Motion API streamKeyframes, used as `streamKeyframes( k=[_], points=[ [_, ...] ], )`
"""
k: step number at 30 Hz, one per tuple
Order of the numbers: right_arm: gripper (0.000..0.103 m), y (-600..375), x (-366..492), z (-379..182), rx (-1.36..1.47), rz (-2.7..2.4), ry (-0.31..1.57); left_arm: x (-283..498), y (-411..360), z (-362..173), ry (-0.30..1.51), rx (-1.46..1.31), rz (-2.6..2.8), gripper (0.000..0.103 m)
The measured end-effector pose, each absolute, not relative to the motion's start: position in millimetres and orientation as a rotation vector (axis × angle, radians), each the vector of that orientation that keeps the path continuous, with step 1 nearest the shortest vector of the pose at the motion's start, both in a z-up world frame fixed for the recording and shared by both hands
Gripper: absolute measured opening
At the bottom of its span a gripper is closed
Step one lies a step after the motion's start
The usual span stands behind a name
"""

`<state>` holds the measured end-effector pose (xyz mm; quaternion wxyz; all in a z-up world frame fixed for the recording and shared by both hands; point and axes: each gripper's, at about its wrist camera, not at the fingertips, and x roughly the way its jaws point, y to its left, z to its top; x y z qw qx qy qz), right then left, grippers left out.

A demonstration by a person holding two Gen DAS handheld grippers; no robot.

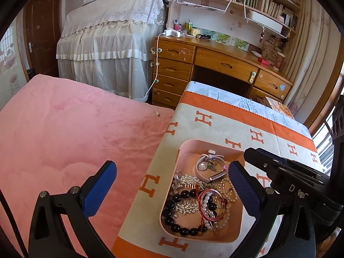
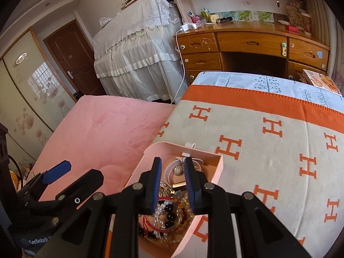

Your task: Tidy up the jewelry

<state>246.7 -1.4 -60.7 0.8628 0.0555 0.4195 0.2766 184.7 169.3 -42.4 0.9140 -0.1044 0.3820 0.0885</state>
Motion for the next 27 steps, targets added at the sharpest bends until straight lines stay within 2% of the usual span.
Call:
streamKeyframes(
  k=[16, 27],
  points=[
    [0.022, -104.1, 150.5, -55.7, 0.099, 0.412, 0.818, 122.0, 64.5, -51.9, 0.836, -0.126, -0.034, 0.102],
    [0.023, -173.7, 67.4, -58.5, 0.159, 0.262, 0.74, 62.6, -7.2, -44.9, 0.739, -0.097, -0.114, 0.102]
  ],
)
